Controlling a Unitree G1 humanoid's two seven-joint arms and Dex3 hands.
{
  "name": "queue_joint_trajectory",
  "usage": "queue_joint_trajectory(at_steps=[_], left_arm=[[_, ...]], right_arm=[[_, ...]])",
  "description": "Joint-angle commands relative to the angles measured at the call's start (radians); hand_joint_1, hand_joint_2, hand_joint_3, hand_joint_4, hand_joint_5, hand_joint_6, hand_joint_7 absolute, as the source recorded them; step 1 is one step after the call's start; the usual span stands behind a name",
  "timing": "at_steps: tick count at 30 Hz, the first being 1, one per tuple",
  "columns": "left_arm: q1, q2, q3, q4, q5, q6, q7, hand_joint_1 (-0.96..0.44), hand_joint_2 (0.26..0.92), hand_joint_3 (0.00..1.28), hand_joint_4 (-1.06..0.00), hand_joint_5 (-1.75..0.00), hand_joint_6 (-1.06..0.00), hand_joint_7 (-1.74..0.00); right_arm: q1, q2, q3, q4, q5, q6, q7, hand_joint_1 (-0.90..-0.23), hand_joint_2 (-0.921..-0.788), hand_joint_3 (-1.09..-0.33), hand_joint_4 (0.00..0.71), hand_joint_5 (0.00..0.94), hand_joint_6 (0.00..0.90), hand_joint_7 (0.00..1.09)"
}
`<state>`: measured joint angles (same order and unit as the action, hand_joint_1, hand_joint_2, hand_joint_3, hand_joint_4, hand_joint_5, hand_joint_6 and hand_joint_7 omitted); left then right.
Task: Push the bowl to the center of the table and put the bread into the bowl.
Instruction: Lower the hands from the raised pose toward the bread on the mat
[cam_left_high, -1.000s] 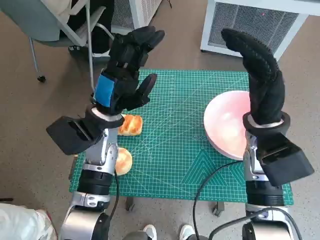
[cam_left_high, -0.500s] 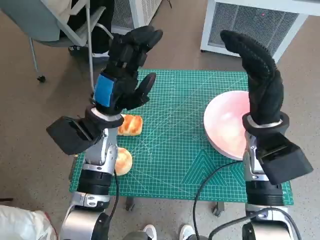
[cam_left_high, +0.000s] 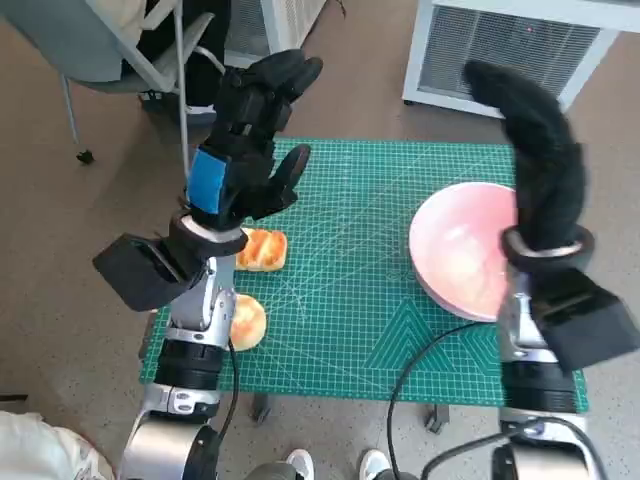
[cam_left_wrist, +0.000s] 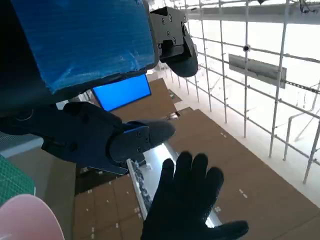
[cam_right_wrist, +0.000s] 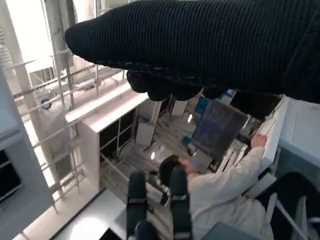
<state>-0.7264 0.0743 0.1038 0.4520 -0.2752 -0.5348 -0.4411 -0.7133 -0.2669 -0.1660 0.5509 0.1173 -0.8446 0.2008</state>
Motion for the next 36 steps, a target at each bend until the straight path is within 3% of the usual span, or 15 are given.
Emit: queue_joint_trajectory(at_steps=[1, 9, 12, 20, 24, 33, 36], left_arm=[[-0.005, 0.009, 0.006, 0.004, 0.006, -0.013, 0.003, -0.35, 0.893, 0.62, 0.0, -0.6, 0.0, -0.85], [0.005, 0.011, 0.012, -0.002, 0.002, -0.006, 0.007, -0.34, 0.889, 0.64, 0.0, -0.61, 0.0, -0.85], [0.008, 0.013, 0.014, -0.007, 0.0, -0.002, 0.008, -0.34, 0.886, 0.64, 0.0, -0.62, 0.0, -0.85], [0.01, 0.015, 0.02, -0.015, -0.004, 0.01, 0.013, -0.34, 0.878, 0.66, 0.0, -0.64, 0.0, -0.87], [0.011, 0.015, 0.02, -0.021, -0.002, 0.016, 0.016, -0.34, 0.877, 0.67, 0.0, -0.65, 0.0, -0.87], [0.01, 0.02, 0.023, -0.028, -0.004, 0.026, 0.016, -0.34, 0.875, 0.68, 0.0, -0.65, 0.0, -0.87], [0.008, 0.023, 0.024, -0.028, -0.004, 0.028, 0.015, -0.35, 0.874, 0.68, 0.0, -0.64, 0.0, -0.87]], right_arm=[[0.02, -0.051, -0.071, 0.136, 0.01, -0.037, -0.03, -0.574, -0.921, -0.753, 0.293, 0.002, 0.042, 0.61], [0.005, -0.119, -0.147, 0.362, -0.021, -0.083, -0.133, -0.563, -0.921, -0.762, 0.289, 0.0, 0.084, 0.5], [0.002, -0.14, -0.162, 0.424, -0.02, -0.084, -0.156, -0.55, -0.921, -0.773, 0.281, 0.0, 0.09, 0.47], [0.007, -0.187, -0.211, 0.587, 0.017, -0.036, -0.186, -0.546, -0.921, -0.788, 0.27, 0.0, 0.092, 0.45], [0.007, -0.19, -0.232, 0.65, 0.03, 0.005, -0.19, -0.546, -0.921, -0.788, 0.266, 0.0, 0.089, 0.44], [0.01, -0.181, -0.245, 0.737, 0.026, 0.134, -0.235, -0.526, -0.921, -0.795, 0.242, 0.001, 0.138, 0.3], [0.007, -0.167, -0.258, 0.752, 0.041, 0.183, -0.224, -0.524, -0.921, -0.783, 0.238, 0.002, 0.154, 0.26]])
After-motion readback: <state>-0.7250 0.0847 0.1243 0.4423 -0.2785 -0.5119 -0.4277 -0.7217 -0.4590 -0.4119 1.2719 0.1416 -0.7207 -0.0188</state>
